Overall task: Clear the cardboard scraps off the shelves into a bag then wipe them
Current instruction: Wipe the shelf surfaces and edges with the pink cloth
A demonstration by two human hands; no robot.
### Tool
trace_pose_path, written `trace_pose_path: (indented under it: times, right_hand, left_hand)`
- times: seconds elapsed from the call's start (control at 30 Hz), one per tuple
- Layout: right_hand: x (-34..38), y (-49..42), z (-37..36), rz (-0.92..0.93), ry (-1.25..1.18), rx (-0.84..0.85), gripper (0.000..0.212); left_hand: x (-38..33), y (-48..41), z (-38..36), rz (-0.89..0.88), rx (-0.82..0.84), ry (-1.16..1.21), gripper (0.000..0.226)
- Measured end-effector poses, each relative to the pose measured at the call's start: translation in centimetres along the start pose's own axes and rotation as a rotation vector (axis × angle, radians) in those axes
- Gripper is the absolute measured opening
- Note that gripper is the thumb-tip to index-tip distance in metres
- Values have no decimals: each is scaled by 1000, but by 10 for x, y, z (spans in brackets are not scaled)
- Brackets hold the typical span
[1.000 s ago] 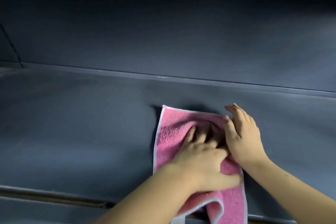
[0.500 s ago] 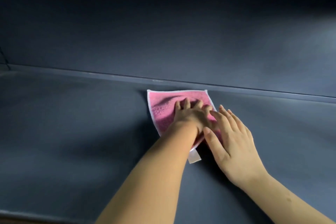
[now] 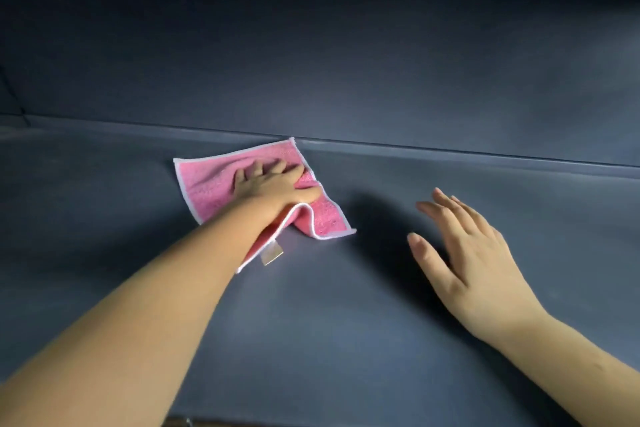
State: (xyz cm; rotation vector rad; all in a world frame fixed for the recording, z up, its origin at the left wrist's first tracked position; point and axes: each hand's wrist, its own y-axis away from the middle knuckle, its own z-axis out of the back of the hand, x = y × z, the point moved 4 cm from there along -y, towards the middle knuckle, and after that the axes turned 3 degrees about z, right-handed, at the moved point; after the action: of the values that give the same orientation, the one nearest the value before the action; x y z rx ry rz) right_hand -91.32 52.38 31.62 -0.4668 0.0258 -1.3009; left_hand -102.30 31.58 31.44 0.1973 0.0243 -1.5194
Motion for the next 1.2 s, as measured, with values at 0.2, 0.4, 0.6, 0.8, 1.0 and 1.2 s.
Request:
trace_pose_path:
  times: [0.2,0.4,0.6,0.8,1.0,1.2]
  right_hand:
    - [28,-13,-4,4,161,167,88]
    - [80,-32,-28,-74,-68,109,59]
    - [88,-21,-26,-73,-51,98,78]
    - [96,-19,-29,6,52,163,74]
    - [98,-20,-28,60,22,131,68]
    - [99,-21,-29,83,2,141,64]
  left_hand:
    - [-15,67,-13,-179,16,-5,70]
    - [-19,123,-21,-394,18,-12,79]
    - [100,123,-7,-151,-21,-116,101]
    - [118,127,-1,38,54,-81,69]
    - [102,129,-5,49,20,-40,63]
    - [103,129,-5,68,24,-38,63]
